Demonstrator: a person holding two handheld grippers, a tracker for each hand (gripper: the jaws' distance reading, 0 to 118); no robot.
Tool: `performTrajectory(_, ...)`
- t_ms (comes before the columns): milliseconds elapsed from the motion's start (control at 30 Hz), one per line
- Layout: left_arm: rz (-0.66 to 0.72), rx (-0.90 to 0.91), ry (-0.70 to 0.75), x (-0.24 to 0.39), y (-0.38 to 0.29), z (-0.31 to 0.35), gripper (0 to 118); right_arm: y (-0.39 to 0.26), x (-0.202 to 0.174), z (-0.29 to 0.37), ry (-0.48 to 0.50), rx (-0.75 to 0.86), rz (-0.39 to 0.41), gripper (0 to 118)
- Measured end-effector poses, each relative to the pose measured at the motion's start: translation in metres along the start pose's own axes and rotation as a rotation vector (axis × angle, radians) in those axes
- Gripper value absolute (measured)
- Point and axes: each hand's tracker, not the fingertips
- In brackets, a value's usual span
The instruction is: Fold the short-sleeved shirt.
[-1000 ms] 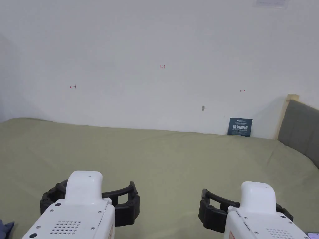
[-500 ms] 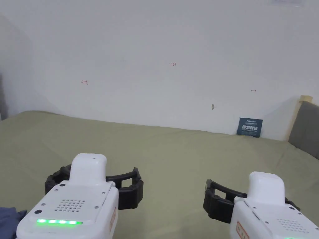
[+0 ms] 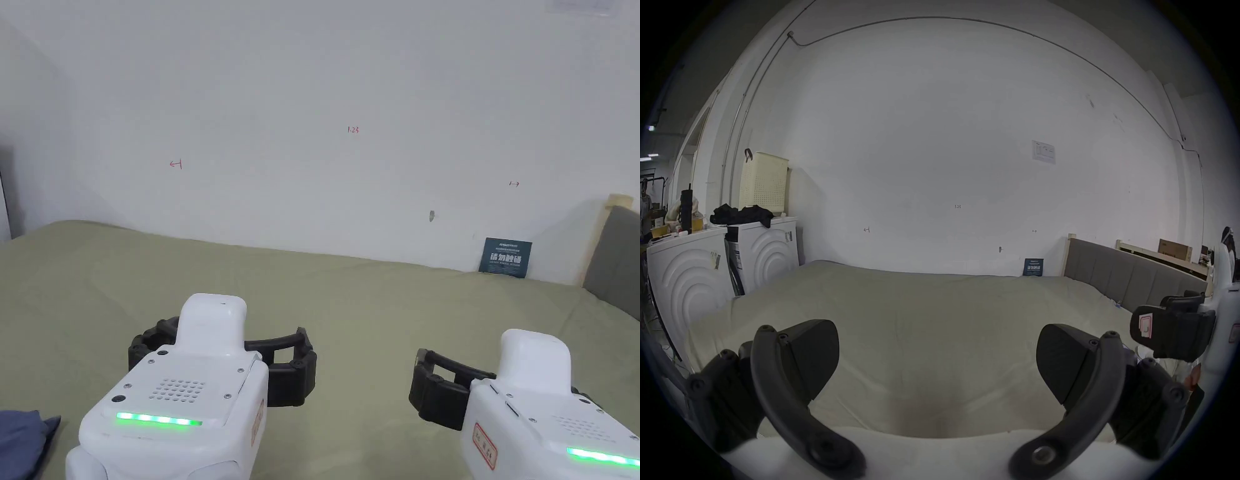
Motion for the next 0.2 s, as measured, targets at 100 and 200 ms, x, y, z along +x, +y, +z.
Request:
performTrajectory(100, -0.008, -0.001, -0.002, 0.0023, -0.0003, -0.0003, 118, -0.0008, -0.0007, -0.0031, -0.009, -0.041, 0.016, 113)
performTrajectory(200, -0.006, -0.002, -0.008, 0.0029, -0.0012, -0.0011, 118, -0.0043, 0.0014, -0.0084, 0.009, -0.062, -0.002, 113)
